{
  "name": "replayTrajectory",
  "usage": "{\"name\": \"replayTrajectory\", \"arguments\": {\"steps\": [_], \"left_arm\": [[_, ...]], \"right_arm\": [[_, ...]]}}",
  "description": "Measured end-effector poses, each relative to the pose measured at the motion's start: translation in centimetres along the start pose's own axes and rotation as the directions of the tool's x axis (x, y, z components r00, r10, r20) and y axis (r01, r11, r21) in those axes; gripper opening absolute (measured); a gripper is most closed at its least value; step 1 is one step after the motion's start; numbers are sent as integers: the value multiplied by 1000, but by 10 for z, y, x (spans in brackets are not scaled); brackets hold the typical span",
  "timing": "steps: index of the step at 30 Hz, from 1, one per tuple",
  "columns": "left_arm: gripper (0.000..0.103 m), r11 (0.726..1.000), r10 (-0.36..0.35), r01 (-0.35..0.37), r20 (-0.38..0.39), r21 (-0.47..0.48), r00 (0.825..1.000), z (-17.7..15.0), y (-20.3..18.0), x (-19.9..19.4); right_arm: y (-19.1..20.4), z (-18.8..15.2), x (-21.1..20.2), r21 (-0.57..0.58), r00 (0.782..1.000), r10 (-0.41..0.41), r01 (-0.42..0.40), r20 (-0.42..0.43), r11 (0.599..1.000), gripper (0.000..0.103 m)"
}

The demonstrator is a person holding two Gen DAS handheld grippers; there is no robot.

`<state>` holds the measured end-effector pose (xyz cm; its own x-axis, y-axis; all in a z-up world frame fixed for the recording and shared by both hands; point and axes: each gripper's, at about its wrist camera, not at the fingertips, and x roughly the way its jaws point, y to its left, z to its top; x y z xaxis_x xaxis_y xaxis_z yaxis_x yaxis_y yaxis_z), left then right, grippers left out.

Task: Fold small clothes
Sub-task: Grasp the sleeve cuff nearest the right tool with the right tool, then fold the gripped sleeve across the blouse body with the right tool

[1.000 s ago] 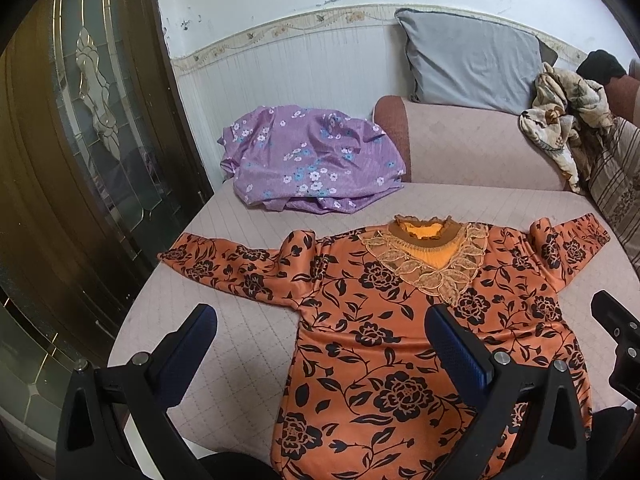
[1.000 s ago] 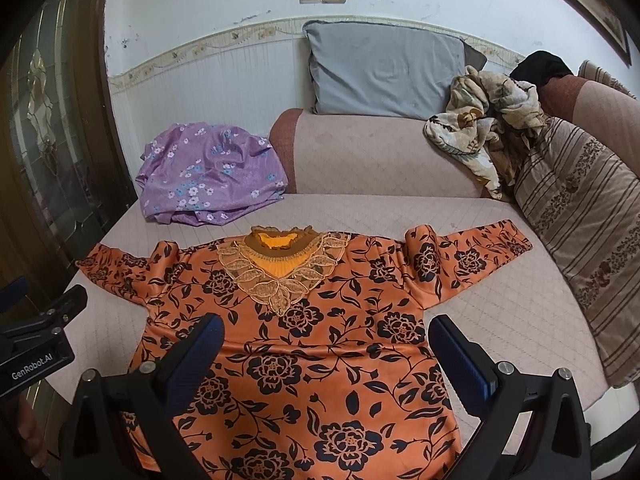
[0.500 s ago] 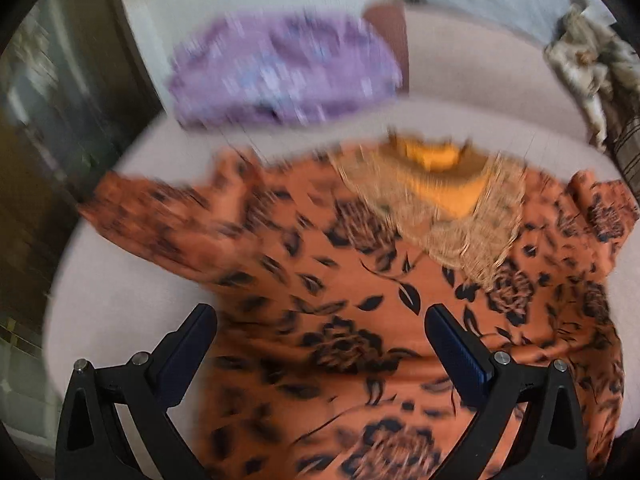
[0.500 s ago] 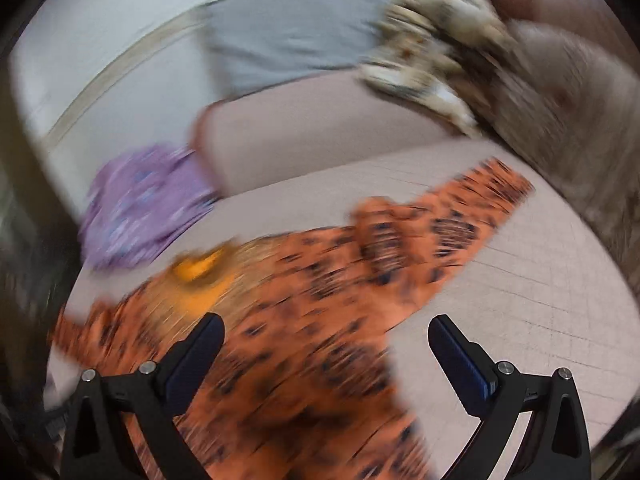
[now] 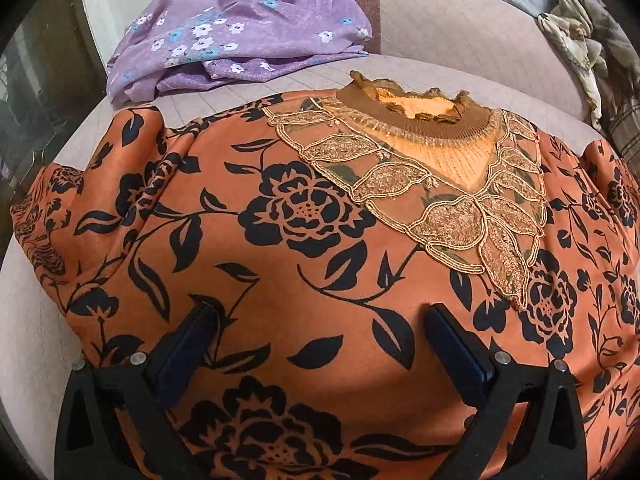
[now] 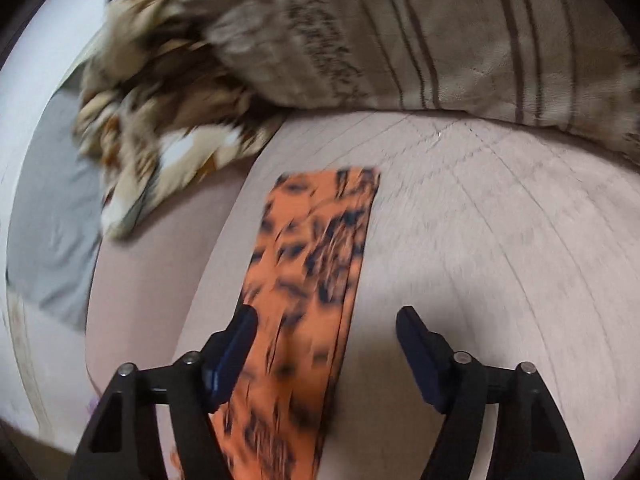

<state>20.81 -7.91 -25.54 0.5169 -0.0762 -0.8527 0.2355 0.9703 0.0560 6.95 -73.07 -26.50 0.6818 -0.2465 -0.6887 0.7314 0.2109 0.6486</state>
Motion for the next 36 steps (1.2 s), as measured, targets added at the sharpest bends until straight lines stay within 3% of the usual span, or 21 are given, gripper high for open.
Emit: {"name": "replayTrajectory", "arguments": {"steps": [2, 4, 8, 10, 15, 19, 24, 28, 32, 36], "left_arm": [[103, 1000, -4, 4, -5, -4, 1000, -1, -1, -2], [103, 1000, -3, 3, -17, -1, 1000, 4, 4, -1], [103, 1000, 14, -14, -11, 17, 1000, 11, 8, 5], [103, 1000, 18, -18, -8, 25, 1000, 13, 9, 6], [103, 1000, 5, -5, -11, 28, 1000, 18, 9, 3], [103, 999, 31, -31, 15, 33, 999, 22, 12, -8], [103, 999, 52, -53, 135, 4, 990, 35, 28, -44], [103, 996, 73, -63, 158, -66, 985, 40, 56, -57], [103, 979, 114, -82, 168, -187, 979, 44, 101, -68], [103, 949, 184, -125, 184, -290, 966, 42, 140, -77]], "right_arm": [[-3, 11, 21, 20, 1000, -10, 11, -15, 1000, 72], [7, 19, 29, -31, 999, -25, 27, 42, 999, 70], [27, 31, 58, -149, 989, -130, 139, 64, 979, 23], [27, 34, 60, -140, 993, -103, 111, 64, 984, 8], [42, 17, 27, -140, 994, 52, -38, 98, 989, 7], [73, -14, -24, -189, 973, 217, -199, 77, 961, 7], [127, -86, -93, -277, 930, 366, -363, -41, 890, 7], [172, -167, -123, -331, 884, 434, -468, -174, 820, 7], [204, -260, -113, -324, 837, 447, -538, -315, 778, 7], [224, -356, -81, -246, 775, 433, -580, -460, 777, 7]]}}
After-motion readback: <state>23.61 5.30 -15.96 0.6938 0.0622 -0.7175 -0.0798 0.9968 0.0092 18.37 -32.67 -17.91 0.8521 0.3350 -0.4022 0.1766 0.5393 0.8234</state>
